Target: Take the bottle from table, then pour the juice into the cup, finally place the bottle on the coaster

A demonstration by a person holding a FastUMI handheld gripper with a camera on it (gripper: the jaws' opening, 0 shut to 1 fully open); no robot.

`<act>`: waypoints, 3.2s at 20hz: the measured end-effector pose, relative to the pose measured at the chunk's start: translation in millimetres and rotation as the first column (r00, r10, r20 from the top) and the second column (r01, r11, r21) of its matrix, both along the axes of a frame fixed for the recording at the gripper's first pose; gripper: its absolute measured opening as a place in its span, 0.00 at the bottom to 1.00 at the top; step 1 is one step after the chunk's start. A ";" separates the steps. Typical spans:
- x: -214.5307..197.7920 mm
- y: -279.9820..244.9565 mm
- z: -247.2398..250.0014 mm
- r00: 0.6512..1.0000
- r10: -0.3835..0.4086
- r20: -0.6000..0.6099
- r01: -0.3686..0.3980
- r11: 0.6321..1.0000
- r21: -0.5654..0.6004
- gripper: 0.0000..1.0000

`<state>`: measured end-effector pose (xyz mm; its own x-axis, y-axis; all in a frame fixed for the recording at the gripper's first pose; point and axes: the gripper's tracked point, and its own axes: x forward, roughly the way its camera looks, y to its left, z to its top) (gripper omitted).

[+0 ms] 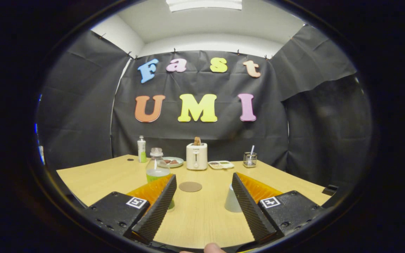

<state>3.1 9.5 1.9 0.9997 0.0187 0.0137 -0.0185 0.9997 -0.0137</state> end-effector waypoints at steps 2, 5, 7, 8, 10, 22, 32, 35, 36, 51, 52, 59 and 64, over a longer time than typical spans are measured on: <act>0.6 2.2 -0.1 1.000 0.002 0.002 -0.002 1.000 -0.003 1.00; 2.8 3.4 -2.1 1.000 0.003 -0.006 -0.003 1.000 -0.002 1.00; 2.8 2.8 -3.1 1.000 0.001 -0.010 -0.001 1.000 0.000 1.00; 2.5 2.7 -2.5 1.000 0.000 -0.010 0.000 1.000 0.000 1.00; 1.2 3.0 -1.2 1.000 0.000 -0.005 0.000 1.000 -0.001 1.00; 7.8 11.9 -9.0 0.999 0.018 -0.030 -0.018 1.000 -0.005 1.00; 24.1 33.5 -23.9 0.996 0.057 -0.074 -0.058 0.998 -0.010 1.00; 30.8 54.2 -29.5 0.990 0.103 -0.096 -0.103 0.995 0.007 1.00; 33.0 62.0 -33.5 0.987 0.118 -0.105 -0.118 0.993 0.010 1.00; 101.5 114.2 -83.7 0.934 0.152 -0.323 -0.145 0.988 0.047 1.00; 104.4 113.0 -86.1 0.928 0.152 -0.339 -0.142 0.988 0.055 1.00; 111.2 115.5 -93.2 0.894 0.194 -0.403 -0.156 0.980 0.126 0.89; 107.4 113.9 -86.0 0.871 0.294 -0.393 -0.191 0.941 0.279 0.82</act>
